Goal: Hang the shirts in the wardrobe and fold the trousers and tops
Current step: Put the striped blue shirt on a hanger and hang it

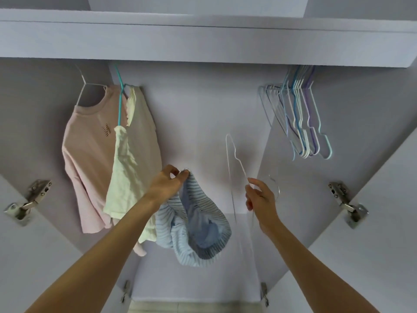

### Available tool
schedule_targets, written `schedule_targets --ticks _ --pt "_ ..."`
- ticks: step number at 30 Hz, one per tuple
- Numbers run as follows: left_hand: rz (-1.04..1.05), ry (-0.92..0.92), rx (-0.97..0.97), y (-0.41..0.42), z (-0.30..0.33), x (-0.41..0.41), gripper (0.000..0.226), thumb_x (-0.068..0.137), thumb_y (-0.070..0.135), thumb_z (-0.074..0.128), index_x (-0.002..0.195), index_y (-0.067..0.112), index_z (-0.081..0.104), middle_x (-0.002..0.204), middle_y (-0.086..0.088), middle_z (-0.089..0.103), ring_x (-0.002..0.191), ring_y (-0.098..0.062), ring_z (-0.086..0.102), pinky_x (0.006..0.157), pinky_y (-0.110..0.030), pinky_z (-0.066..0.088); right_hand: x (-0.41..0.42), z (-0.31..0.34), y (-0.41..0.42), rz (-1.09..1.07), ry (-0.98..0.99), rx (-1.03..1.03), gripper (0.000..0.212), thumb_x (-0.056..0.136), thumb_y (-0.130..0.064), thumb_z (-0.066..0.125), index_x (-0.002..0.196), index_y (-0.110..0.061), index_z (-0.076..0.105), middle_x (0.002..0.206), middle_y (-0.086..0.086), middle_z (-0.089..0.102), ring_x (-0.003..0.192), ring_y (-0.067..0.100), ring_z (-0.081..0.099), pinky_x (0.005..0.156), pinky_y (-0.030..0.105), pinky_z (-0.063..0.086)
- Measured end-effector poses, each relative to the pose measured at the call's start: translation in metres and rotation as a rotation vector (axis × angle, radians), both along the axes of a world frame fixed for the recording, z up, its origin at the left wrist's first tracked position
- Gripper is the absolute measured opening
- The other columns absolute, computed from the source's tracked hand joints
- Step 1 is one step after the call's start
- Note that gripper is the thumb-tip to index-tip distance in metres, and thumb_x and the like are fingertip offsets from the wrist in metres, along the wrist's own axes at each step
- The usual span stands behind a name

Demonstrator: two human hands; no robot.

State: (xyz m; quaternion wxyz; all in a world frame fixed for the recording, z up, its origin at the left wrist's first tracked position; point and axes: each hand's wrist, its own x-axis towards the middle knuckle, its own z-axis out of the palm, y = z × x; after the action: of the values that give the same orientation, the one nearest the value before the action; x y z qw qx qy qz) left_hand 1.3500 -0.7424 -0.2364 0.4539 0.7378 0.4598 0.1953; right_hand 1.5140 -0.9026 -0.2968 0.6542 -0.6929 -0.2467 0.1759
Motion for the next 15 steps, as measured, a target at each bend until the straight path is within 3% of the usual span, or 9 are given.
schedule_targets --ticks 3,5,8,11,15 --pt "0.017 0.035 -0.027 -0.001 -0.009 -0.012 0.033 0.091 0.042 0.052 0.101 0.011 0.050 0.095 -0.006 0.055 0.085 -0.023 0.053 0.072 -0.028 0.039 -0.013 -0.010 0.000 -0.129 -0.109 -0.061 0.009 0.092 -0.011 0.054 0.090 -0.006 0.062 0.059 -0.003 0.050 0.051 0.005 0.044 0.050 0.013 0.037" --pt "0.040 0.069 -0.024 0.001 -0.016 -0.020 0.032 0.092 0.041 0.051 0.100 0.011 0.047 0.088 -0.005 0.053 0.080 -0.022 0.051 0.068 -0.028 0.038 -0.025 -0.021 -0.005 -0.175 -0.089 -0.002 0.023 0.094 -0.016 0.053 0.072 -0.011 0.060 0.053 -0.006 0.045 0.050 0.006 0.040 0.051 0.017 0.035" --pt "0.075 0.109 -0.050 0.004 -0.023 -0.029 0.030 0.092 0.040 0.051 0.097 0.011 0.046 0.076 -0.002 0.051 0.067 -0.015 0.048 0.056 -0.027 0.035 -0.030 -0.015 -0.006 -0.268 0.188 0.203 0.041 0.096 -0.029 0.048 0.060 -0.013 0.059 0.040 -0.011 0.037 0.040 0.002 0.033 0.044 0.014 0.030" --pt "0.092 0.177 -0.091 0.005 -0.028 -0.038 0.028 0.092 0.039 0.051 0.094 0.012 0.045 0.073 -0.001 0.049 0.064 -0.012 0.044 0.054 -0.026 0.033 -0.031 0.008 0.004 -0.289 0.461 0.327 0.054 0.095 -0.031 0.050 0.043 -0.016 0.042 0.034 -0.009 0.031 0.032 0.005 0.027 0.042 0.020 0.024" --pt "0.077 0.193 -0.097 0.004 -0.029 -0.048 0.027 0.091 0.041 0.053 0.087 0.015 0.045 0.074 -0.001 0.050 0.065 -0.013 0.044 0.055 -0.026 0.033 -0.042 0.025 0.017 -0.038 0.709 0.522 0.062 0.096 -0.024 0.047 0.038 -0.025 0.027 0.034 -0.009 0.020 0.029 0.006 0.018 0.034 0.019 0.014"
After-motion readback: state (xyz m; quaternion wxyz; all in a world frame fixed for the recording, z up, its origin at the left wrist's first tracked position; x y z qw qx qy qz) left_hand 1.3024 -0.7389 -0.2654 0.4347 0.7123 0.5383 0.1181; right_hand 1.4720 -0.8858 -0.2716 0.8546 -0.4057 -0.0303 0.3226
